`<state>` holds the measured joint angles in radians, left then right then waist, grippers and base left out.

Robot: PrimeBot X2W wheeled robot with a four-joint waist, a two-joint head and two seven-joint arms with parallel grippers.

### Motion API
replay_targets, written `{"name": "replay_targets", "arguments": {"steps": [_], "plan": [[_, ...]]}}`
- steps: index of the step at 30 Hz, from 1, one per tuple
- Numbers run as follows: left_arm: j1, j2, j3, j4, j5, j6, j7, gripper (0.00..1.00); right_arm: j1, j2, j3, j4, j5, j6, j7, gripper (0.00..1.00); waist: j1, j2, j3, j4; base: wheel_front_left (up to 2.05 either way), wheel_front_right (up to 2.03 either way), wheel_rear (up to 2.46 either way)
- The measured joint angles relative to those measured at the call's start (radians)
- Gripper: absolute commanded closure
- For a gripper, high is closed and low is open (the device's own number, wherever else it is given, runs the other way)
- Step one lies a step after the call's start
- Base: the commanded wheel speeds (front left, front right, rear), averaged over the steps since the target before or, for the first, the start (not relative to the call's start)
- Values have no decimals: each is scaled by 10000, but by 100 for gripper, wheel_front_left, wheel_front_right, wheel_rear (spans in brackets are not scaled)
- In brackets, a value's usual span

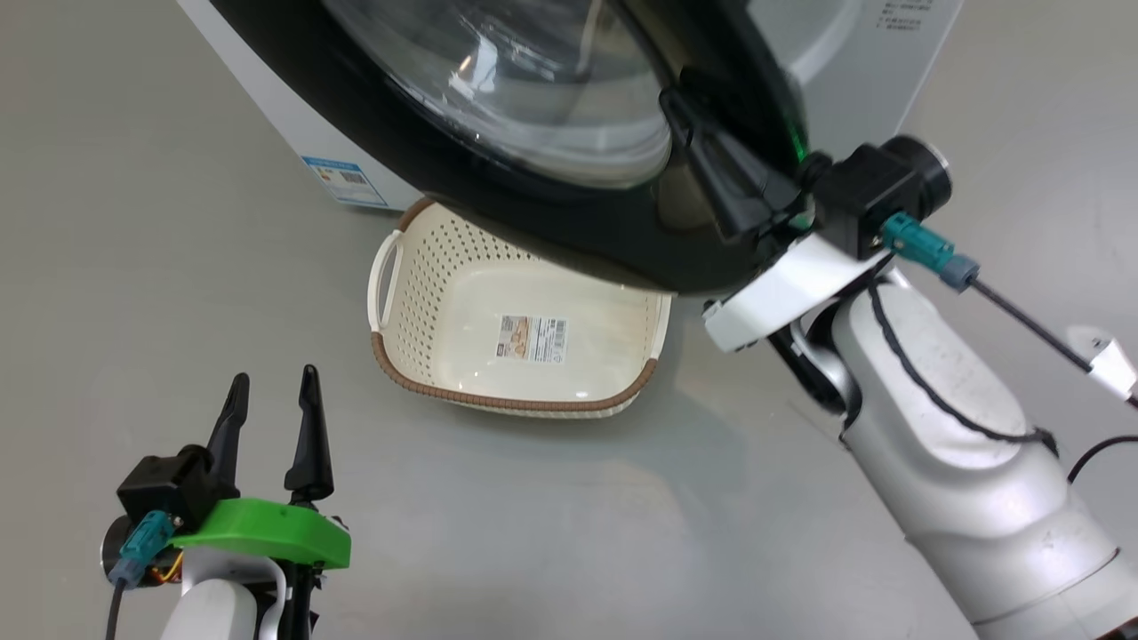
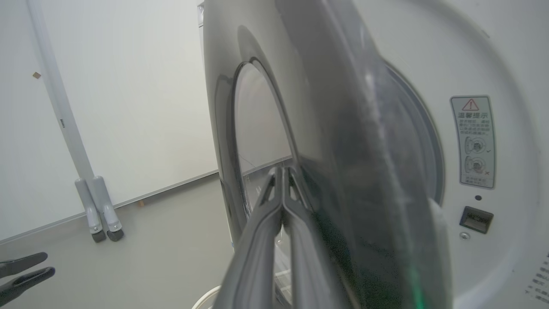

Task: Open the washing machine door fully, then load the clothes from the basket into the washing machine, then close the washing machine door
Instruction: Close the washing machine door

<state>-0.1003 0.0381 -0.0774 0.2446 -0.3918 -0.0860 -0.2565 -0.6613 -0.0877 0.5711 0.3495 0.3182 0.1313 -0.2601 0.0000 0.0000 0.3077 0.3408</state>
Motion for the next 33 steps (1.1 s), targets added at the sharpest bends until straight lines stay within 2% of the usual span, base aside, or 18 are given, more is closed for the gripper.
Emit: {"name": "replay_targets", "arguments": {"steps": [7,13,26,33], "plan": [[-339,-50,-309,-284,-163,0,0,0,-941,-374,-288,151,-290,0,0,100,0,0,831,26,0,0,0],[114,-90,-399,-1749,-286,-113,-2,0,-1616,-876,-897,512,-552,0,0,100,1,0,1455,233,0,0,0],[421,-92,-978,-2213,-405,-205,-2,0,-3260,-1695,-1584,1469,-1009,25,-2,100,1,0,1750,1122,0,0,0],[634,-92,-784,-2301,-405,-205,-2,0,-3422,-1628,-1682,1647,-1104,119,-2,100,0,0,1606,1212,0,0,0]]}}
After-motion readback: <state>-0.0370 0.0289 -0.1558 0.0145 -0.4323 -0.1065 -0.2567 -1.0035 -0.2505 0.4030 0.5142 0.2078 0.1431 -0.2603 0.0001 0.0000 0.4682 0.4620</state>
